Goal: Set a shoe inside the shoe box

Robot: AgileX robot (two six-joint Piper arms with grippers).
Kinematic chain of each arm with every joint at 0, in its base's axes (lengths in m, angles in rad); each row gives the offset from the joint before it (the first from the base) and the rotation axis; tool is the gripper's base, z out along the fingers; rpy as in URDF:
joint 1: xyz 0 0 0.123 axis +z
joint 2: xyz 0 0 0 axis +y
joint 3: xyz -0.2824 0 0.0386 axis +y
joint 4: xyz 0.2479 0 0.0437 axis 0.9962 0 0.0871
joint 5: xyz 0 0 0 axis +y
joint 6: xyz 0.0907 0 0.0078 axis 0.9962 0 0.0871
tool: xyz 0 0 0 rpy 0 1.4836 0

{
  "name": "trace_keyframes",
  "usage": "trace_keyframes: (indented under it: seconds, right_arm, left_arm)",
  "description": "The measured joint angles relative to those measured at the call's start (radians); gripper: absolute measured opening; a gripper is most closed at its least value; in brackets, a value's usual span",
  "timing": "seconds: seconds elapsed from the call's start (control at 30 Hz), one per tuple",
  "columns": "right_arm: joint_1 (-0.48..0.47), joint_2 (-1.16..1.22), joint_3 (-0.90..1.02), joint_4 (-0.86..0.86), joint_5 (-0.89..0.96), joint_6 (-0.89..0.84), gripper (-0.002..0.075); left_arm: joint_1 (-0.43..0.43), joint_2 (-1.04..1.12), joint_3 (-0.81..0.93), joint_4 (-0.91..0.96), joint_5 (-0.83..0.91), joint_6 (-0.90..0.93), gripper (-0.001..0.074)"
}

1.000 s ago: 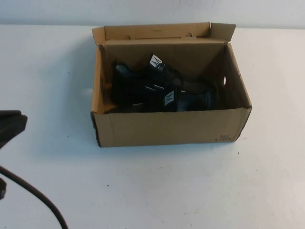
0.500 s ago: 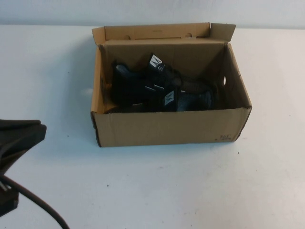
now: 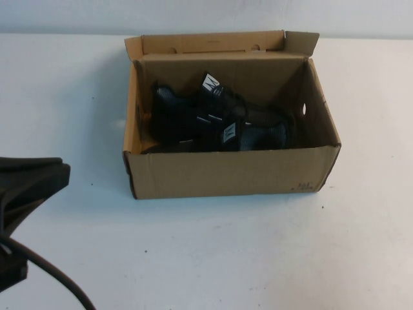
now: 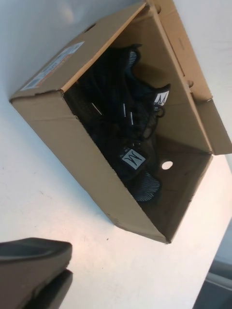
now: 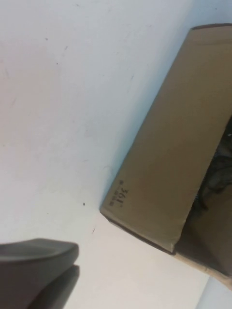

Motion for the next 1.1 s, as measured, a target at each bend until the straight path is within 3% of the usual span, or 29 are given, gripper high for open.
trace_keyframes:
  seconds: [0.37, 0.7, 0.87, 1.1]
  right_arm:
    - [0.000, 0.000, 0.000, 0.000, 0.006, 0.000, -0.0016]
    - [0.000, 0.000, 0.000, 0.024, 0.006, 0.000, -0.0016]
    - [0.000, 0.000, 0.000, 0.056, 0.006, 0.000, -0.0016]
    - [0.000, 0.000, 0.000, 0.065, 0.006, 0.000, -0.0016]
  left_arm:
    - [0.000, 0.000, 0.000, -0.002, -0.030, 0.002, -0.0001]
    - [-0.107, -0.108, 0.168, 0.002, -0.477, -0.005, -0.0001]
    - [-0.113, -0.217, 0.337, 0.200, -0.630, -0.285, -0.0001]
    - [-0.113, -0.367, 0.554, 0.665, -0.651, -0.719, -0.0001]
